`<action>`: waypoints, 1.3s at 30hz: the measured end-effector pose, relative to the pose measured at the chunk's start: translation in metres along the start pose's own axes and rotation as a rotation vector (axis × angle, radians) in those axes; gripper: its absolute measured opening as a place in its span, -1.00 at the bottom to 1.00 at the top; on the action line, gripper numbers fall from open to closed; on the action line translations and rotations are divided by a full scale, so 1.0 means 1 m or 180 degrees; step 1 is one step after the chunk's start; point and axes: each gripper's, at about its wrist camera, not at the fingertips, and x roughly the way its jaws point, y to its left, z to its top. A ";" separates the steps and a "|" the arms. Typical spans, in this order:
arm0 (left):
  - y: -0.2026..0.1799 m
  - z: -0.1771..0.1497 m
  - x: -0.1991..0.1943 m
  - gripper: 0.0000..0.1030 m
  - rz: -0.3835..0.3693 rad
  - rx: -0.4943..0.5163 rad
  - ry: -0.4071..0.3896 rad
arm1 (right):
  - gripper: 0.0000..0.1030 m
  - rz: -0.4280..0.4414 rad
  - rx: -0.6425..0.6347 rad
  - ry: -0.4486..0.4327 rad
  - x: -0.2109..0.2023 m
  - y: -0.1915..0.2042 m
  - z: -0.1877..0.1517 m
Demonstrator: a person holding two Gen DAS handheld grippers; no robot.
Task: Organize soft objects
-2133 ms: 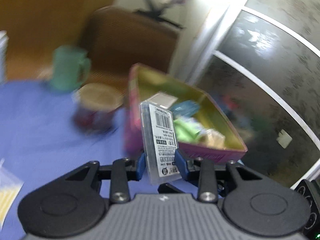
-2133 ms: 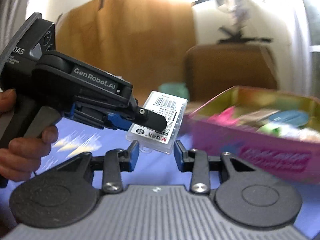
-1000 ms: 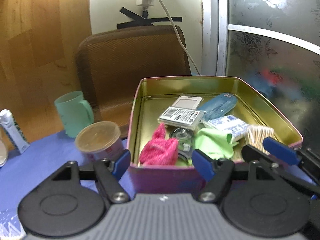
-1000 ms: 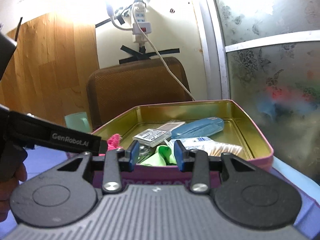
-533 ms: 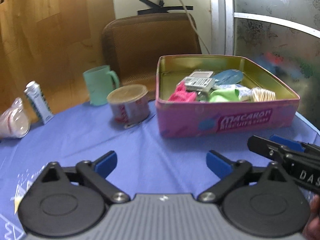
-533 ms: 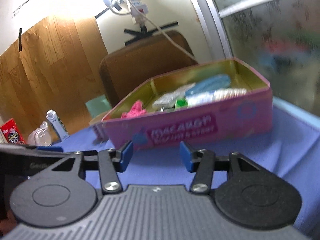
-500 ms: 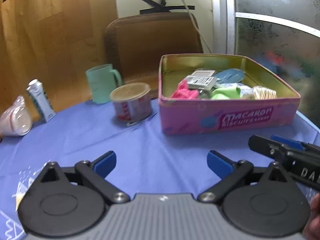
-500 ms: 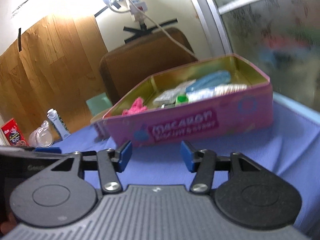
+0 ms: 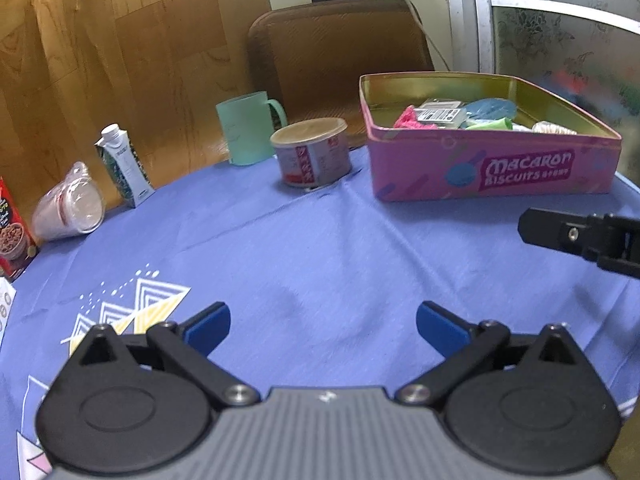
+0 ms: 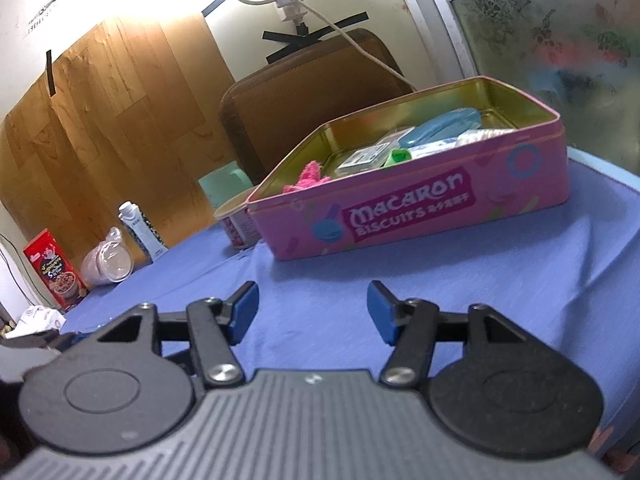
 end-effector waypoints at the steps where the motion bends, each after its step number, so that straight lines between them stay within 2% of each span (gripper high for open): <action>1: 0.001 -0.002 0.000 0.99 0.0013 -0.0003 -0.0001 | 0.24 0.0000 -0.0001 0.0006 0.000 0.001 -0.001; 20: 0.011 -0.014 0.007 0.99 0.0193 0.0128 0.0038 | 0.25 -0.0011 0.0006 0.0036 0.004 0.012 -0.007; 39: 0.012 -0.016 0.005 0.99 0.0165 0.0090 0.0010 | 0.25 -0.0086 0.0068 -0.0037 0.000 0.018 -0.010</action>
